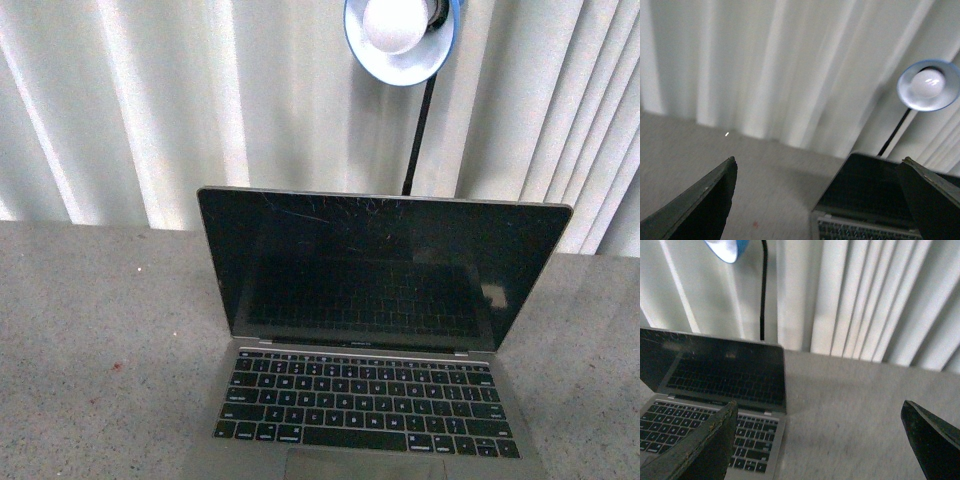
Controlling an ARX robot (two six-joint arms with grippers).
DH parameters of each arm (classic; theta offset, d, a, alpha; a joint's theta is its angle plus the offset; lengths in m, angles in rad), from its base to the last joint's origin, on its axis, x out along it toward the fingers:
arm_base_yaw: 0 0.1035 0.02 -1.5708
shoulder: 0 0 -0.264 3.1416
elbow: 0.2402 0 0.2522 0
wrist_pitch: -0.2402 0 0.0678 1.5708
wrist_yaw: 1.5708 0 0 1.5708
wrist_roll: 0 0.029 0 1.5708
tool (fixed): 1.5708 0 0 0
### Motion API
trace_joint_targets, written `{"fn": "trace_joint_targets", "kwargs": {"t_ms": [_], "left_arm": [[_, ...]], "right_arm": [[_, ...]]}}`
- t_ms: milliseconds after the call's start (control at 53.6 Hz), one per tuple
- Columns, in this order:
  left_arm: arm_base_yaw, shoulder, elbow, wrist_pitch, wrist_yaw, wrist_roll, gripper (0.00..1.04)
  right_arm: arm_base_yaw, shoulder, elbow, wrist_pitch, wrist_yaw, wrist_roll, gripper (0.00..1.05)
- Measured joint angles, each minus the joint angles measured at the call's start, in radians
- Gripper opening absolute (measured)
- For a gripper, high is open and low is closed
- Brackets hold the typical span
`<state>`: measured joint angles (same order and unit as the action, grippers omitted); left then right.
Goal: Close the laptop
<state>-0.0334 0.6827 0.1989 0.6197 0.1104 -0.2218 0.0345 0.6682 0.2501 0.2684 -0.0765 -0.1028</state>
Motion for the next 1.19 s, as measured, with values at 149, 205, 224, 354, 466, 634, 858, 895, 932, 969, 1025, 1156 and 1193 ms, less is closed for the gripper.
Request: {"fn": "trace_joint_targets", "kwargs": {"t_ms": [149, 205, 224, 354, 466, 634, 858, 895, 932, 969, 1025, 1156, 1193], "left_arm": [[-0.056, 0.335, 0.182, 0.136, 0.094, 0.086, 0.98], [-0.076, 0.462, 0.263, 0.146, 0.093, 0.126, 0.98], [-0.079, 0.481, 0.276, 0.148, 0.092, 0.129, 0.98], [-0.114, 0.678, 0.431, 0.125, 0.096, 0.207, 0.98], [-0.131, 0.778, 0.531, 0.093, 0.102, 0.256, 0.98], [-0.162, 0.889, 0.663, 0.037, 0.089, 0.327, 0.98], [-0.207, 0.996, 0.793, -0.068, 0.072, 0.428, 0.98], [-0.213, 1.007, 0.808, -0.084, 0.073, 0.435, 0.98], [-0.221, 1.021, 0.824, -0.096, 0.079, 0.45, 0.98], [-0.226, 1.03, 0.837, -0.113, 0.091, 0.46, 0.98], [-0.236, 1.045, 0.855, -0.142, 0.102, 0.488, 0.96], [-0.256, 1.084, 0.903, -0.209, 0.129, 0.533, 0.75], [-0.26, 1.094, 0.917, -0.222, 0.128, 0.539, 0.7]], "right_arm": [[0.0, 0.283, 0.154, 0.107, -0.085, -0.146, 0.97], [0.004, 0.378, 0.207, 0.155, -0.121, -0.164, 0.97], [0.005, 0.394, 0.217, 0.161, -0.124, -0.165, 0.97], [0.029, 0.574, 0.354, 0.2, -0.098, -0.209, 0.97], [0.048, 0.675, 0.441, 0.192, -0.09, -0.227, 0.97], [0.08, 0.769, 0.523, 0.178, -0.07, -0.242, 0.97], [0.114, 0.859, 0.595, 0.141, -0.06, -0.284, 0.97], [0.116, 0.866, 0.602, 0.135, -0.061, -0.29, 0.97], [0.117, 0.877, 0.615, 0.125, -0.068, -0.301, 0.97], [0.118, 0.883, 0.625, 0.116, -0.077, -0.312, 0.97], [0.118, 0.893, 0.639, 0.107, -0.092, -0.334, 0.91], [0.118, 0.906, 0.673, 0.071, -0.126, -0.39, 0.7], [0.118, 0.91, 0.681, 0.064, -0.133, -0.401, 0.65]]}}
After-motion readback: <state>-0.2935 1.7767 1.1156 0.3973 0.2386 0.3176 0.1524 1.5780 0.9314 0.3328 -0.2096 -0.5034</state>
